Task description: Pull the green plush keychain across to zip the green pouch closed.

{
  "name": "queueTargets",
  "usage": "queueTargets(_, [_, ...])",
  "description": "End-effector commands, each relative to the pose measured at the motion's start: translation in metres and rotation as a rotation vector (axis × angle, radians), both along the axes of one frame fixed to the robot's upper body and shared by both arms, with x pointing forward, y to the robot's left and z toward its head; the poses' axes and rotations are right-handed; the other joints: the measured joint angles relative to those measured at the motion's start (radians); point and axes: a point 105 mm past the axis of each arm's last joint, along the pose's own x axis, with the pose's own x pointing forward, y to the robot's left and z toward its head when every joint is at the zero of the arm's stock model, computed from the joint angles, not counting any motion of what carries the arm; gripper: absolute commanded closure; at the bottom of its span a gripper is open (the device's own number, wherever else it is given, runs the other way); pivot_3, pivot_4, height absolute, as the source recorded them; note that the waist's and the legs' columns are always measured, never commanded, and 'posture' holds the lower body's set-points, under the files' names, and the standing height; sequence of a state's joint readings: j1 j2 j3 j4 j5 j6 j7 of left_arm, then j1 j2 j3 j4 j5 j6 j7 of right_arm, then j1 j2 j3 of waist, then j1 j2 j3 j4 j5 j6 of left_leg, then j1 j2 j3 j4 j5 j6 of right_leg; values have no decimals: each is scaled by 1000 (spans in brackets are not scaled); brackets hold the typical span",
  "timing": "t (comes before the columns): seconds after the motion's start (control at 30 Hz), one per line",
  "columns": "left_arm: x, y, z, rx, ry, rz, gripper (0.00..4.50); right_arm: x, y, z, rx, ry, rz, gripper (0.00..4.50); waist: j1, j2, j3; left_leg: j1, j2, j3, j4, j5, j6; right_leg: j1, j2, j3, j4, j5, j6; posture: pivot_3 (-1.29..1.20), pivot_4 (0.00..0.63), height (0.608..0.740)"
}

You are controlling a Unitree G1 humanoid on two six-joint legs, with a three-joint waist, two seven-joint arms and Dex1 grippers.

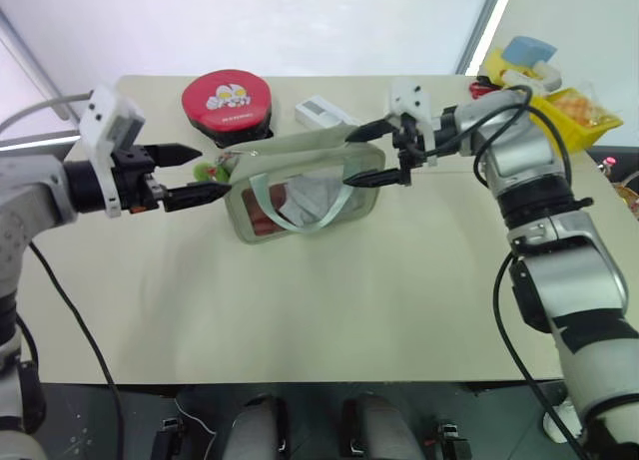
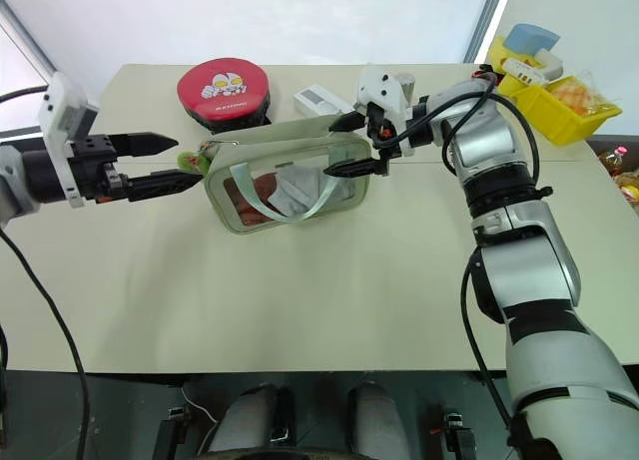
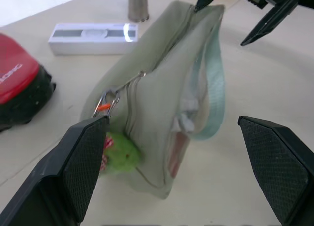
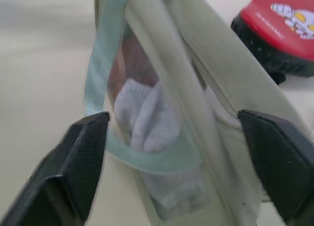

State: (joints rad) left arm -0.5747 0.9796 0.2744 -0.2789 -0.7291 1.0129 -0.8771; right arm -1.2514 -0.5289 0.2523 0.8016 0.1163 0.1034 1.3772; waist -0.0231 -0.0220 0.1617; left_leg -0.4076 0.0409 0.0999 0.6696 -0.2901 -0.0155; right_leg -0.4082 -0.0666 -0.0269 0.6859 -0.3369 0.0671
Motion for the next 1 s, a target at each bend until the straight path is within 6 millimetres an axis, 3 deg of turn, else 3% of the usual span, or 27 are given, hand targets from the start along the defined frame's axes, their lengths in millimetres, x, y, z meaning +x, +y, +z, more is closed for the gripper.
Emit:
queueTargets(0.03, [-7, 2, 13, -4, -71, 25, 0, 4, 1, 7, -45, -77, 17, 1796, -1, 0, 0, 0, 0, 0, 0, 0, 0, 0, 0, 0, 0, 0, 0, 0, 150, 740])
queueTargets(0.2, [-7, 6, 7, -4, -71, 60, 0, 4, 0, 11, -75, -115, 39, 4440, -5, 0, 0, 0, 0, 0, 0, 0, 0, 0, 0, 0, 0, 0, 0, 0, 150, 740])
queueTargets(0.47, [1, 16, 14, -8, -99, 95, 0, -22, -15, 34, -97, -75, 80, 4480, 0, 1, 0, 0, 0, -1, 0, 0, -1, 0, 0, -1, 0, 0, 0, 0, 150, 740])
queueTargets(0.63, [5, 16, 11, -9, -95, 85, 0, -42, -27, 9, -152, -5, 66, 4480, 4, 0, 0, 0, 0, -2, 1, 0, -1, 1, 0, -1, 0, 0, 0, 0, 150, 740])
queueTargets(0.93, [11, 7, 8, -13, -89, 44, 0, -58, -27, -4, -104, 13, 9, 4480, 3, 0, 0, 0, 1, -1, 1, 0, -1, 1, 1, -1, 1, 0, 0, 0, 150, 740])
queueTargets(1.0, [12, 7, 6, -11, -86, 38, 0, -56, -29, -1, -89, -12, -22, 3687, 2, 0, 0, 0, 1, -1, 1, 0, -1, 1, 1, -1, 1, 0, 0, 0, 150, 740])
